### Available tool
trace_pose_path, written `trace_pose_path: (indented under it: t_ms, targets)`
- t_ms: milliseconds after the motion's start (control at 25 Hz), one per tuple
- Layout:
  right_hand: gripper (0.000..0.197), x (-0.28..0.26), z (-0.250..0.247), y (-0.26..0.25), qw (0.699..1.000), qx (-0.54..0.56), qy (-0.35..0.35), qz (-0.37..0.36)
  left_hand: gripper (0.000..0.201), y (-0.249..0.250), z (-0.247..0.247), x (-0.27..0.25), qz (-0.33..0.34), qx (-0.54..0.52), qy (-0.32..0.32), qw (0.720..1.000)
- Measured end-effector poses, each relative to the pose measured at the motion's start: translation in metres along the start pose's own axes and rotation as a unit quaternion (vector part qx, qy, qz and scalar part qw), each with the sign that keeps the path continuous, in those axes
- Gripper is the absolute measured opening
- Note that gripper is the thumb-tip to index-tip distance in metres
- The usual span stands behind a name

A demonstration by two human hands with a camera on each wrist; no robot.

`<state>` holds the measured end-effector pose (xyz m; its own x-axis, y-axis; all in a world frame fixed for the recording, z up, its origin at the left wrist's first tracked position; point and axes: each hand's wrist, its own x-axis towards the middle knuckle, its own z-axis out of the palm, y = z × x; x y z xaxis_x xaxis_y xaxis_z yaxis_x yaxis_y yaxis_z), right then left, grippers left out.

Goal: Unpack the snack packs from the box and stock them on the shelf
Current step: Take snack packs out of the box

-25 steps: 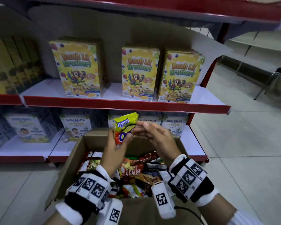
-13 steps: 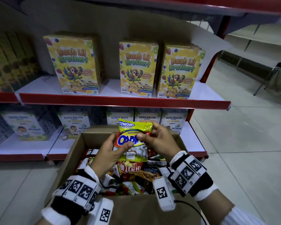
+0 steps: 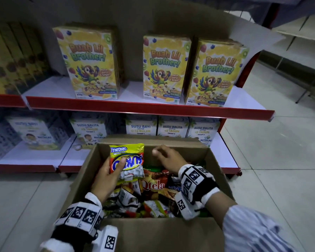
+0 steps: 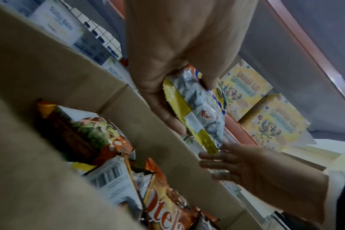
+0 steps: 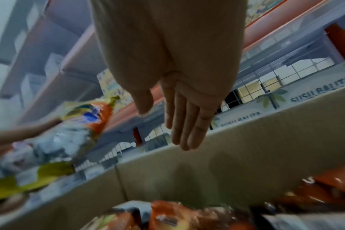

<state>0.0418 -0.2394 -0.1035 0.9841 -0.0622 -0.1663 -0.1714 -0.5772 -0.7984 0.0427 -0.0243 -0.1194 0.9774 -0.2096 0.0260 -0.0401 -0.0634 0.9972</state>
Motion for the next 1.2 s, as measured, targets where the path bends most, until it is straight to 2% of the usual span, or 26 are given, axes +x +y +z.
trace_pose_path:
  t_ms: [80, 160, 200, 280, 400, 560, 680, 760, 840, 920, 1040, 1120, 1200]
  targets:
    - [0.052, 0.012, 0.005, 0.016, 0.979, -0.175, -0.082, 0.071, 0.024, -0.009, -0.007, 0.002, -0.011, 0.0, 0.012, 1.0]
    - [0.065, 0.02, 0.008, 0.027, 0.933, -0.289, -0.176, 0.122, 0.022, -0.015, -0.012, 0.003, -0.019, -0.002, 0.022, 1.0]
    - [0.066, 0.022, 0.009, 0.031, 0.915, -0.32, -0.205, 0.133, 0.021, -0.018, -0.014, 0.004, -0.022, -0.004, 0.025, 0.999]
    - [0.063, 0.025, 0.009, 0.036, 0.901, -0.348, -0.223, 0.136, 0.019, -0.022, -0.015, 0.005, -0.031, -0.008, 0.029, 0.999]
    - [0.054, 0.023, 0.009, 0.043, 0.91, -0.335, -0.214, 0.119, 0.031, -0.023, -0.016, 0.004, -0.061, -0.033, 0.03, 0.997]
    - [0.032, 0.021, 0.002, 0.045, 0.944, -0.268, -0.157, 0.108, 0.05, -0.024, -0.016, 0.004, -0.093, -0.054, -0.013, 0.994]
    - [0.025, 0.016, -0.009, 0.039, 0.969, -0.198, -0.119, 0.088, 0.066, -0.025, -0.018, 0.007, -0.103, -0.037, 0.023, 0.994]
    - [0.019, 0.007, -0.02, 0.035, 0.991, -0.091, -0.07, 0.068, 0.062, -0.023, -0.024, 0.009, -0.074, -0.017, 0.057, 0.996]
    - [0.009, -0.003, -0.035, 0.028, 0.997, 0.063, -0.01, 0.051, 0.054, -0.019, -0.031, 0.012, -0.055, -0.021, 0.071, 0.996]
    - [0.006, -0.011, -0.052, 0.02, 0.981, 0.185, 0.05, 0.043, 0.052, -0.016, -0.035, 0.017, -0.045, -0.049, 0.097, 0.993]
    - [0.004, -0.018, -0.069, 0.005, 0.935, 0.324, 0.139, 0.028, 0.043, -0.007, -0.034, 0.023, -0.044, -0.129, 0.136, 0.981]
    - [0.015, -0.02, -0.076, -0.006, 0.9, 0.4, 0.171, 0.019, 0.025, 0.001, -0.031, 0.026, -0.042, -0.14, 0.117, 0.982]
    - [0.018, -0.021, -0.079, -0.011, 0.888, 0.423, 0.182, -0.001, 0.018, 0.008, -0.028, 0.028, -0.038, -0.124, 0.071, 0.989]
